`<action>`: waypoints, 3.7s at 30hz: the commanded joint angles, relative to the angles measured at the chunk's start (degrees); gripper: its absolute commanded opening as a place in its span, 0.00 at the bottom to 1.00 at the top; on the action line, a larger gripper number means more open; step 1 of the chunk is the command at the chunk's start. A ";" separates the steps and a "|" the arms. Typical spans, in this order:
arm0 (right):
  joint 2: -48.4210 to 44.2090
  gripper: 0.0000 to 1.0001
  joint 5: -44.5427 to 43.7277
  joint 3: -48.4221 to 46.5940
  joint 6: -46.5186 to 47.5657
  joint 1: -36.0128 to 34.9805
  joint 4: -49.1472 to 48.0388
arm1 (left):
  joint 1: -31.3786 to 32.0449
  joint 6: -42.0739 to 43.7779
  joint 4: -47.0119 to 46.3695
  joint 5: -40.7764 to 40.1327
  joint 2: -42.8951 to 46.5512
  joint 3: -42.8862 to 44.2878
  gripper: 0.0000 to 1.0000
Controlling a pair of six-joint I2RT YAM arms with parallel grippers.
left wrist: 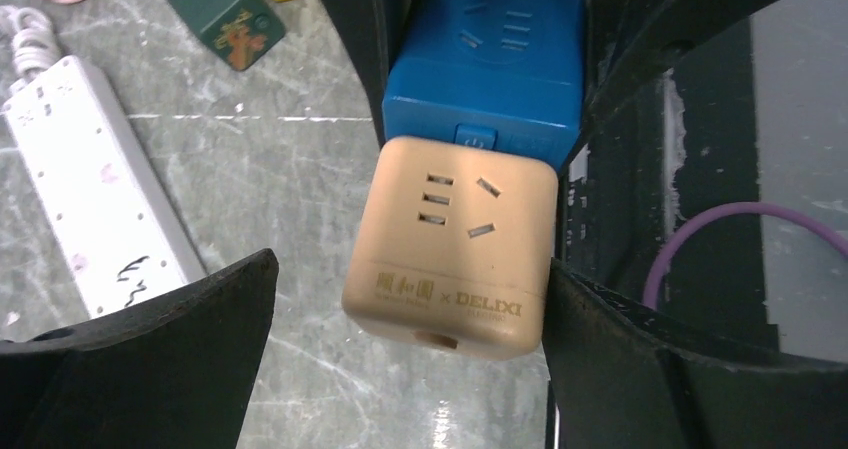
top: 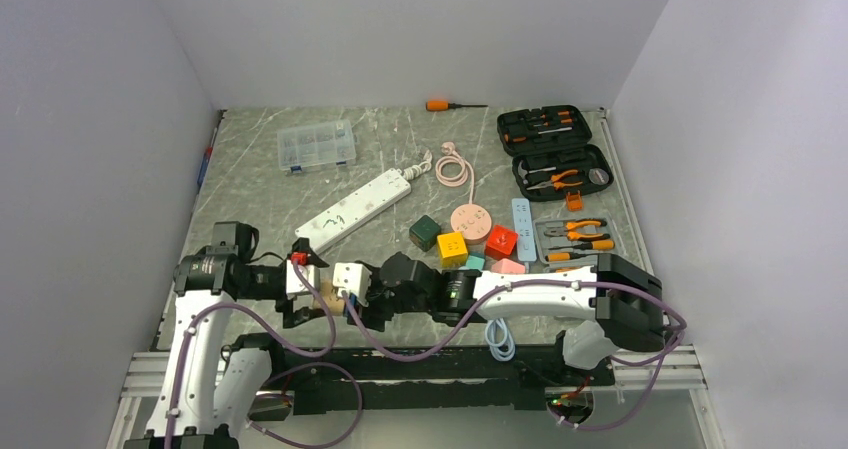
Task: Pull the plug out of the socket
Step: Remove the plug from the socket, then place the socket at the center of the board.
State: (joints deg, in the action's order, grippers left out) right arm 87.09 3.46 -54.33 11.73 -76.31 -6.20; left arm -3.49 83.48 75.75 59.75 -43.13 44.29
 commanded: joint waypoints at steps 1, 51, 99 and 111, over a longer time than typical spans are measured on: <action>-0.90 0.00 6.38 -2.19 3.04 -0.22 -8.00 | 1.13 6.59 7.45 4.74 -1.69 2.58 0.99; -9.75 0.00 8.70 8.05 1.82 1.72 -4.16 | 1.58 6.88 1.64 -2.88 -0.72 5.10 0.00; 14.69 0.04 -38.94 3.88 -40.63 11.64 3.35 | 20.35 -43.09 -37.95 -30.70 -23.08 0.69 0.00; -0.02 0.99 -31.12 10.72 -42.06 10.57 2.70 | 24.38 -48.85 -43.71 -26.79 -28.84 -0.83 0.12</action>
State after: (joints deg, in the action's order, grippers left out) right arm 94.91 -30.41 -44.45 -29.32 -65.21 -3.18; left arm 19.42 37.67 35.92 29.21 -70.94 42.44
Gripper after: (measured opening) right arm 0.936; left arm 0.629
